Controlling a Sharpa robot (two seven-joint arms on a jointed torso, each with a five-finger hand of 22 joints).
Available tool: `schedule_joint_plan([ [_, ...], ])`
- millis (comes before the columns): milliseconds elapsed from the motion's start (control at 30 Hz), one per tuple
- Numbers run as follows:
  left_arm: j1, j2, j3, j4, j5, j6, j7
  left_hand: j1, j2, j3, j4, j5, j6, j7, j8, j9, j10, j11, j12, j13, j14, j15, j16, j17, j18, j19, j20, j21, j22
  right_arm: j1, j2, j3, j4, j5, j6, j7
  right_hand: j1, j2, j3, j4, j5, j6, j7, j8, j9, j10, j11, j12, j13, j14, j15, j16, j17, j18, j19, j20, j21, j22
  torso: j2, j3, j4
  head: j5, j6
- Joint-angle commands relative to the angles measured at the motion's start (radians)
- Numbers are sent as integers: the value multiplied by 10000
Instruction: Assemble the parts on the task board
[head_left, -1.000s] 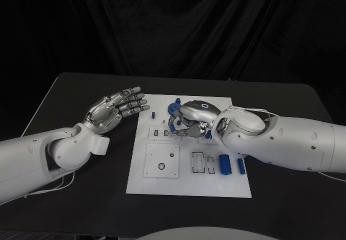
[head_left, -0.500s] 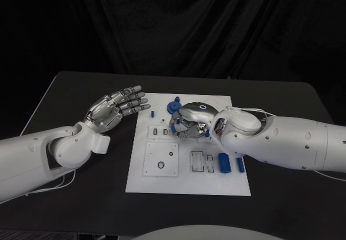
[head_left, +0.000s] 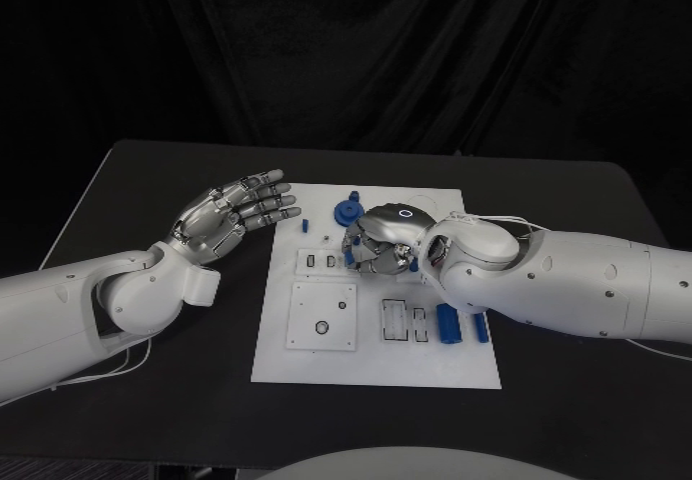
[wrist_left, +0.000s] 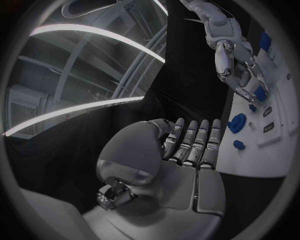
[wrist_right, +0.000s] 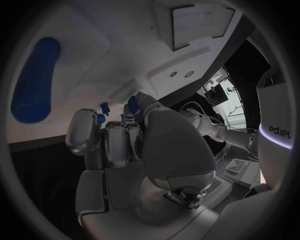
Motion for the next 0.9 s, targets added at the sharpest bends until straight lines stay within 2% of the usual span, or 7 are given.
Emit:
schedule_joint_plan([
  [33,-20,24,9,26,48,136,29,-105,9,77,-9,32,10,37,49,10,62,1,56,11,64,28,68,10,-54,25,-6,40,-6,-55,33,6,-18,-250,154,-426,-99,21,-18,-62,-64,-103,0,-77,857,-60,35,-3,350,482,-23,-55,813,-98,-55,36,-75,466,2,1,11,-2,-7],
  [233,-22,31,9,-5,48,146,7,-105,9,77,-9,32,10,37,49,10,62,1,56,11,64,28,68,10,-54,25,-6,40,-6,-87,76,6,-50,-380,163,-477,-213,0,-28,-72,-270,-340,78,-188,833,-108,99,-20,317,457,28,-86,790,-90,-92,77,-135,466,-1,0,13,13,-36],
  [300,-23,34,9,-23,48,144,2,-105,9,77,-9,32,10,37,49,10,62,1,56,11,64,28,68,10,-54,25,-6,40,-6,-95,90,6,-69,-403,228,-491,-284,-30,-40,-71,-421,-585,151,-337,765,-157,158,-45,271,439,74,-116,764,-82,-121,113,-192,455,0,4,6,15,-48],
  [333,-24,36,9,-30,48,145,-1,-105,9,77,-9,32,10,37,49,10,62,1,56,11,64,28,68,10,-54,25,-6,40,-6,-97,97,6,-79,-410,263,-500,-364,-86,-68,-56,-560,-834,235,-526,670,-206,228,-72,222,417,130,-154,729,-73,-156,155,-263,435,0,3,4,17,-51],
  [367,-24,39,9,-38,48,147,-3,-105,9,77,-9,32,10,37,49,10,62,1,56,11,64,28,68,10,-54,25,-6,40,-6,-98,104,6,-88,-415,295,-511,-364,-86,-68,-56,-560,-834,235,-526,670,-206,228,-72,222,417,130,-154,729,-73,-156,155,-263,435,0,3,4,17,-51],
  [400,-26,50,9,-51,48,154,-5,-105,9,77,-9,32,10,37,49,10,62,1,56,11,64,28,68,10,-54,25,-6,40,-6,-100,111,6,-98,-420,328,-523,-460,-137,-114,-33,-828,-958,281,-676,589,-263,266,-100,166,391,173,-199,689,-55,-197,203,-350,410,-1,2,2,18,-58],
  [900,-56,119,9,-140,51,249,-122,-131,16,101,-2,25,-6,43,45,8,57,0,54,8,53,30,75,7,-55,17,-6,38,-8,-109,156,7,-161,-437,514,-552,-595,-245,-313,-69,-1580,-1516,350,-1331,260,-428,225,-191,-1,331,162,-296,603,-5,-278,236,-565,385,0,5,5,44,-122],
])
